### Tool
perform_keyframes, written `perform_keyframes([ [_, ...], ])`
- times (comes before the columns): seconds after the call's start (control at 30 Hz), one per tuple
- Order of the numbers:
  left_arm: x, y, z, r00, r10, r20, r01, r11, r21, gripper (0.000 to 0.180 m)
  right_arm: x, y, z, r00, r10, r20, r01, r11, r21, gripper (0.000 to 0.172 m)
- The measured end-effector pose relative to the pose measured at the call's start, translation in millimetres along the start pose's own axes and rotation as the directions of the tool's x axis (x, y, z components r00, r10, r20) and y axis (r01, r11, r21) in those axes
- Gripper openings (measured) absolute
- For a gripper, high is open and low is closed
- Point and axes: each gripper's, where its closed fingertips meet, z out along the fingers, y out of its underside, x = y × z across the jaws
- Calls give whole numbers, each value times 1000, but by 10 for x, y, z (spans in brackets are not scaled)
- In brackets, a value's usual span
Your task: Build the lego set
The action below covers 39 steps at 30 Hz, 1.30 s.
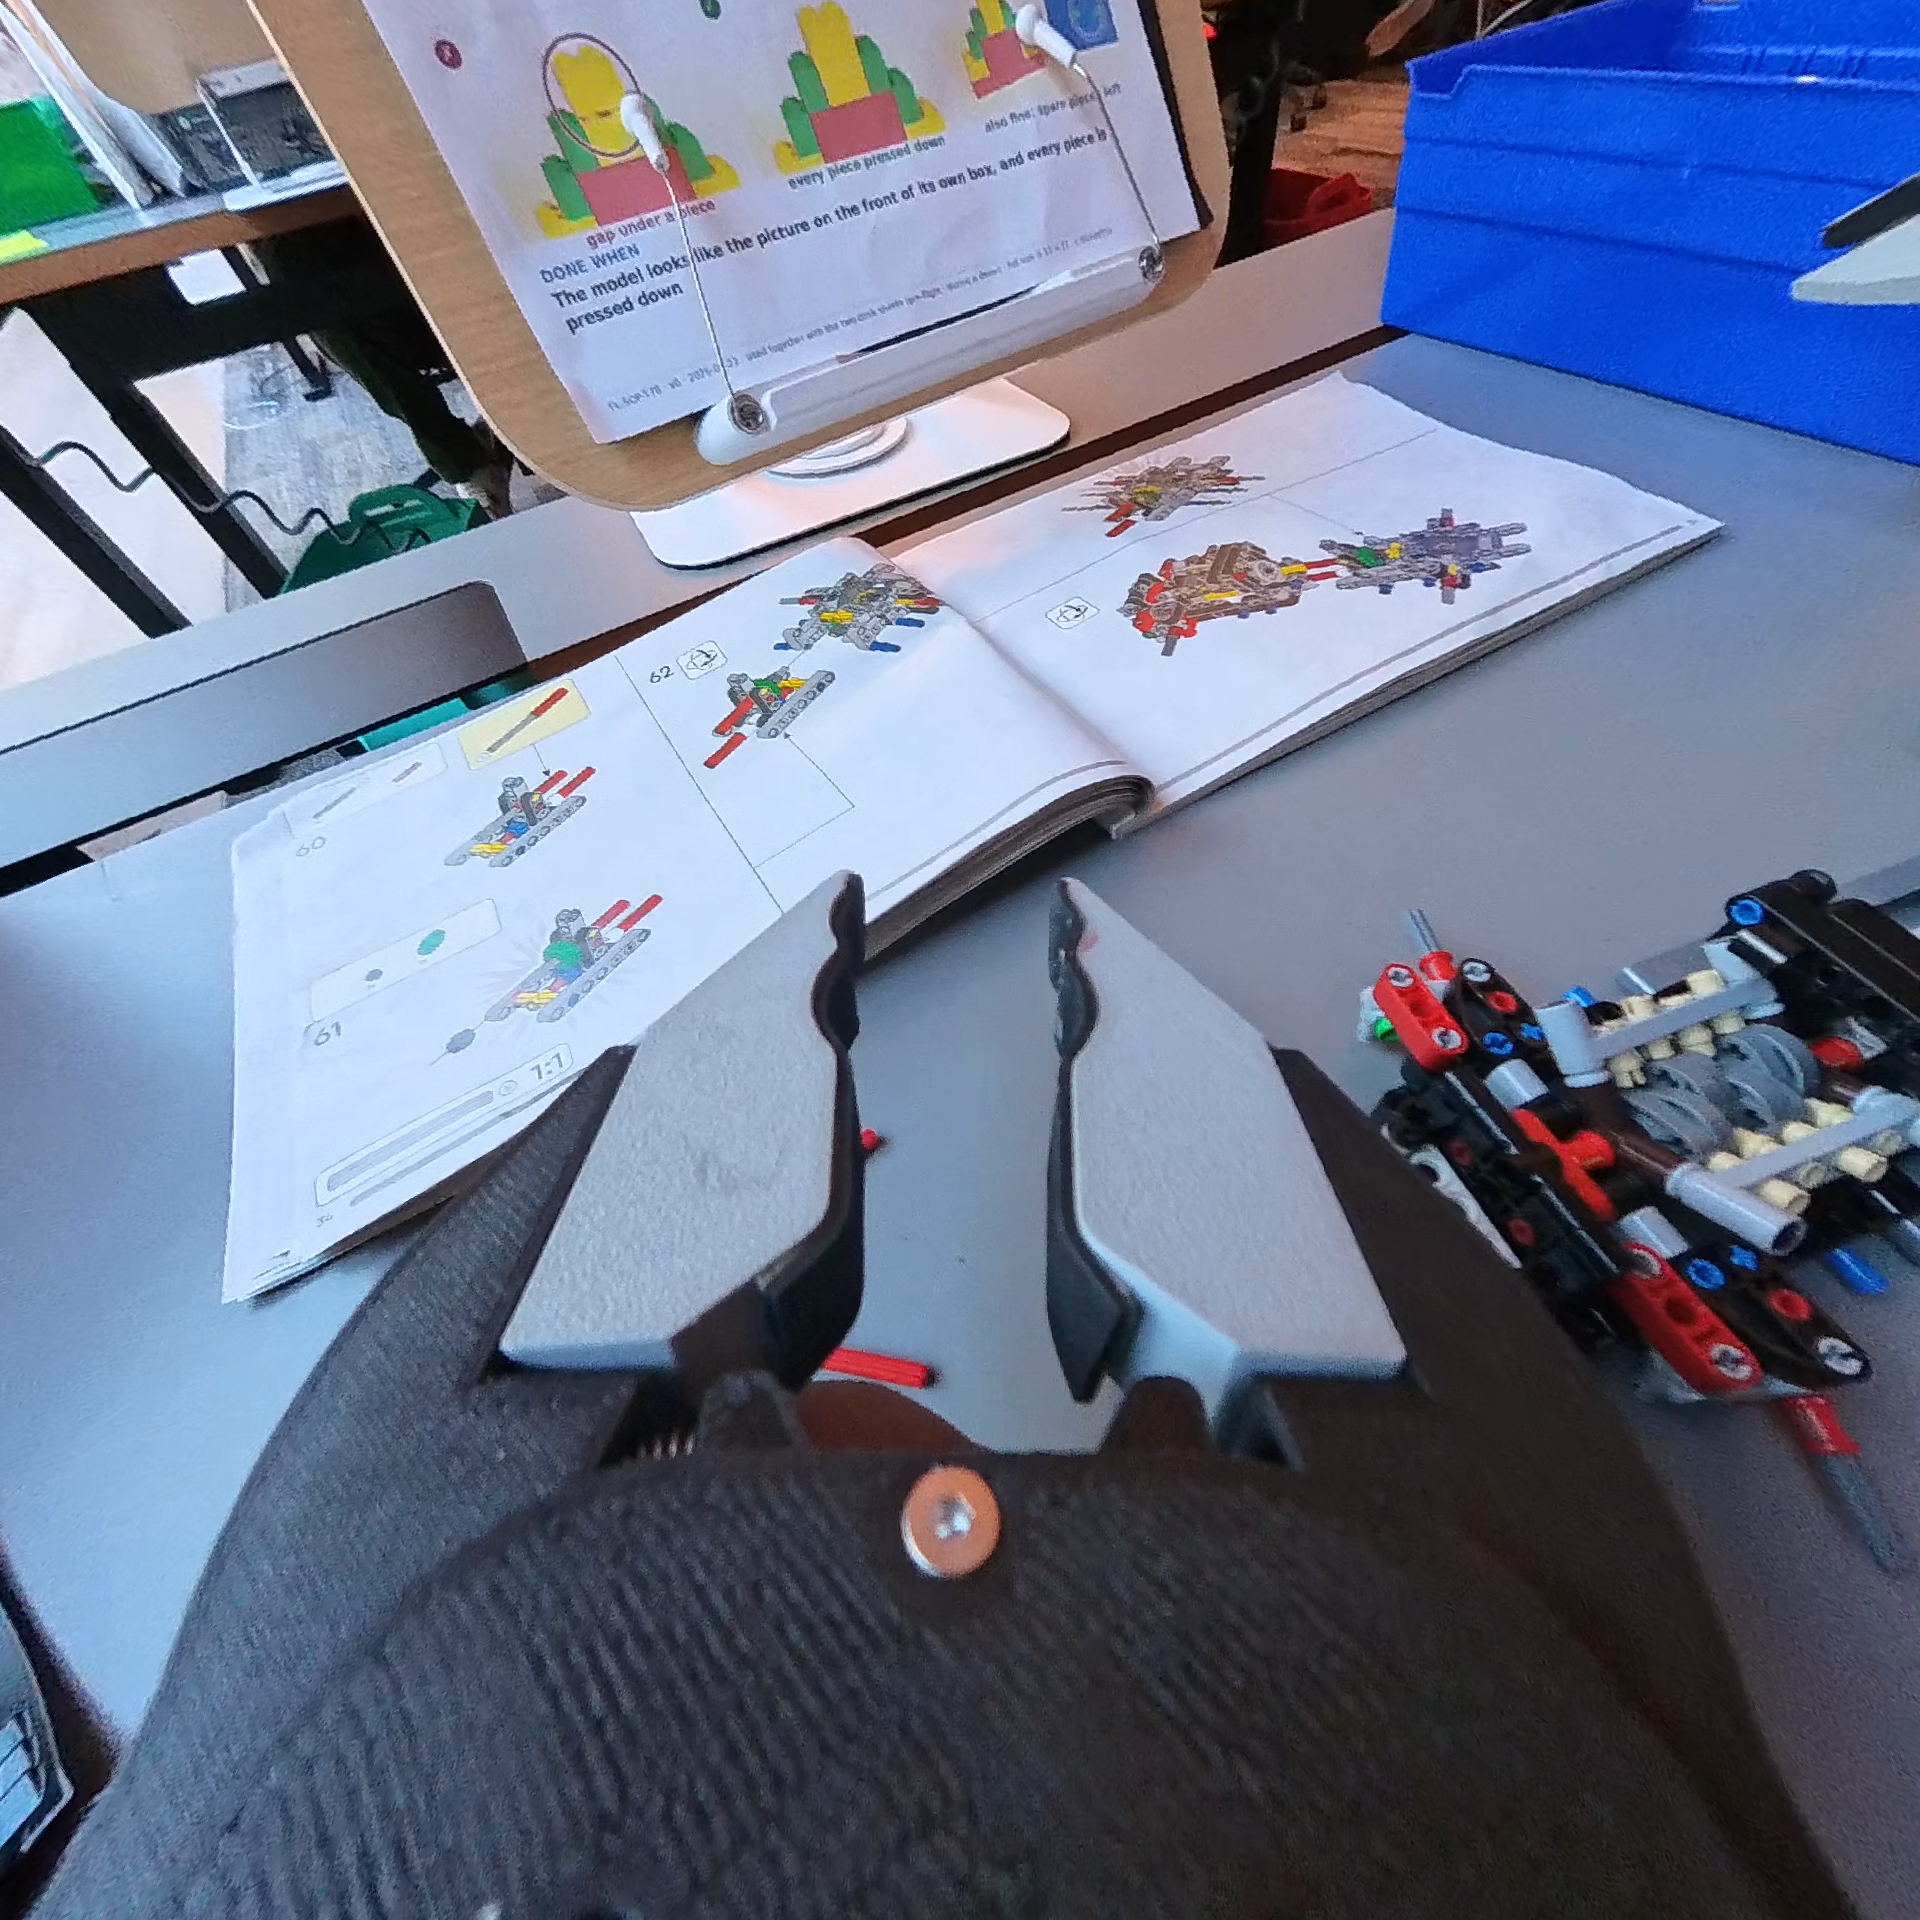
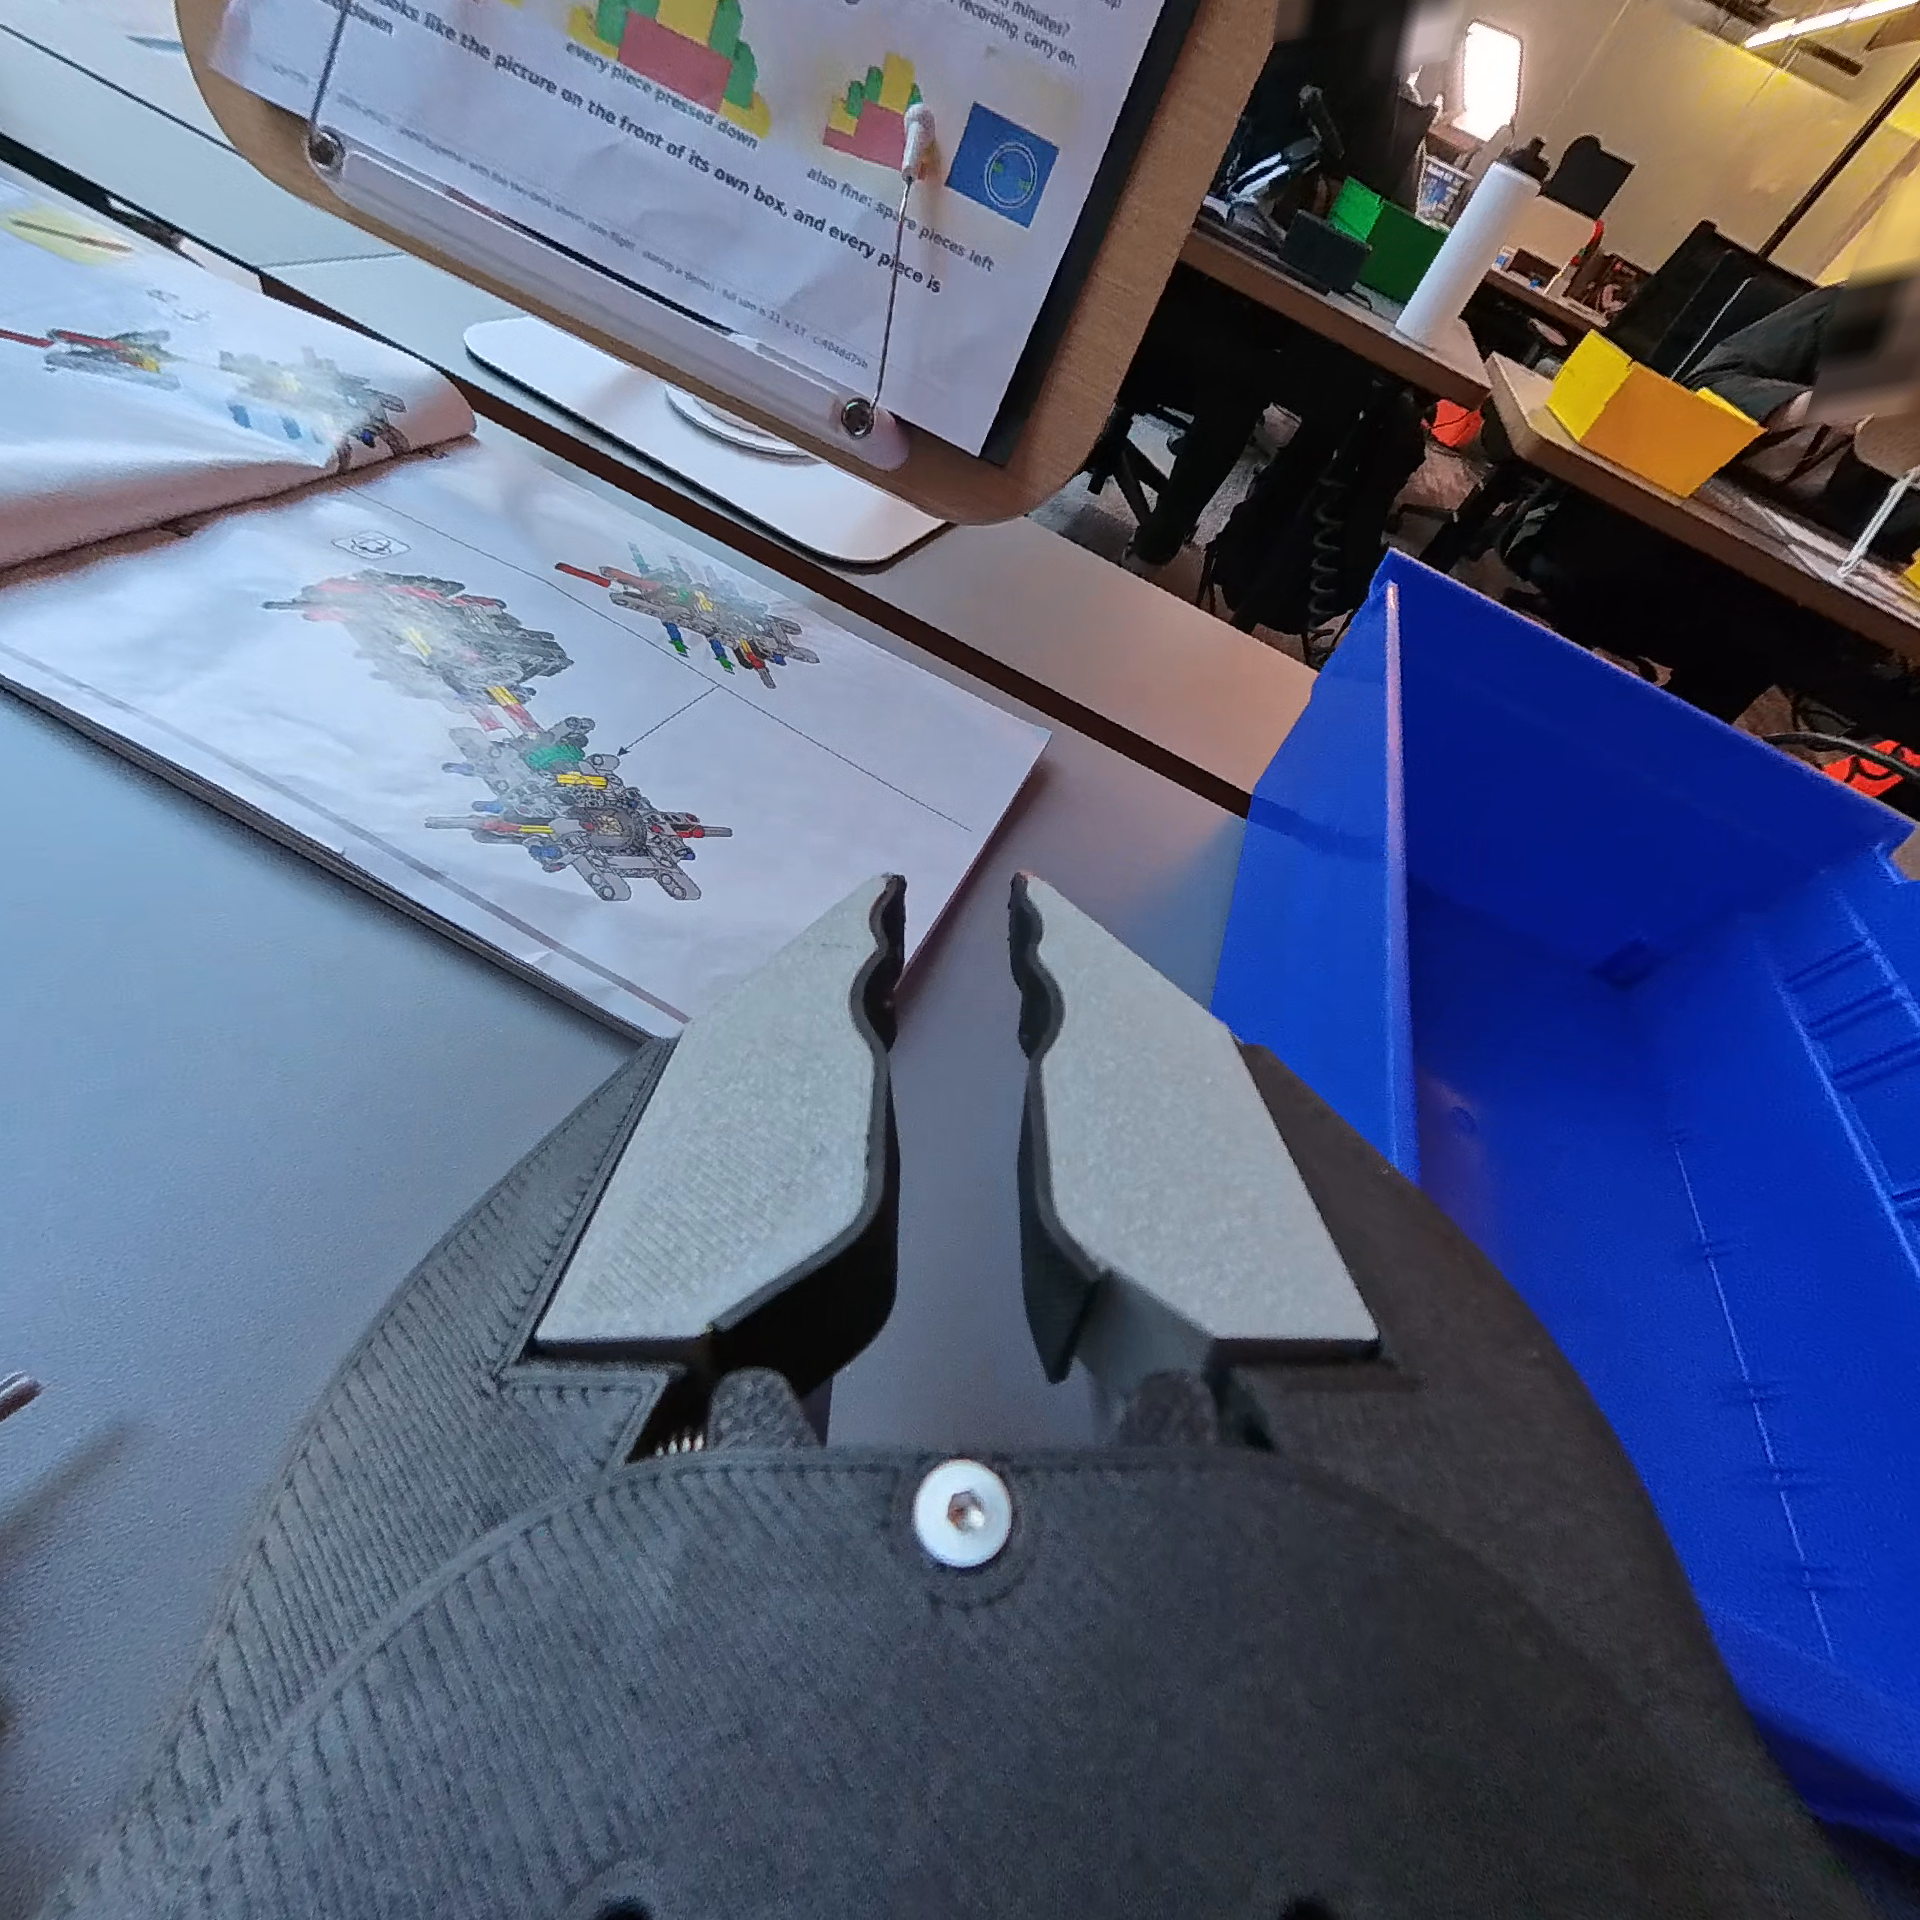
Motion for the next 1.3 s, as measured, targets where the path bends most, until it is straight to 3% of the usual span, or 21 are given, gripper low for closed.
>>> perform_keyframes([
  [0.27, -172, 32, 44, 995, -6, 102, 7, 1000, -8, 23, 40, 30, 6, 1000, 7, -5, -7, 1000, -9, 20],
  [0.37, -380, 46, 67, 971, -22, 240, 28, 999, -22, 25, 81, 70, 21, 1000, 22, -14, -22, 999, -23, 32],
  [0.47, -544, 78, 59, 931, -2, 364, 23, 998, -54, 29, 83, 135, 51, 999, 15, -34, -17, 998, -61, 59],
  [0.53, -601, 40, 30, 910, 31, 413, -15, 999, -42, 44, 11, 142, 68, 1000, 3, -26, -5, 997, -75, 77],
  [0.63, -659, 15, -14, 883, 65, 464, -53, 998, -39, 48, -166, 111, 72, 1000, -26, 8, 27, 997, -77, 77],
  [1.03, -701, -56, -114, 873, 54, 485, -59, 998, -4, 52, -550, 47, 84, 996, -8, 86, 14, 998, -67, 73],
  [1.3, -506, -49, -103, 924, 82, 373, -85, 996, -10, 65, -650, 4, 92, 977, 109, 181, -98, 993, -67, 69],
])
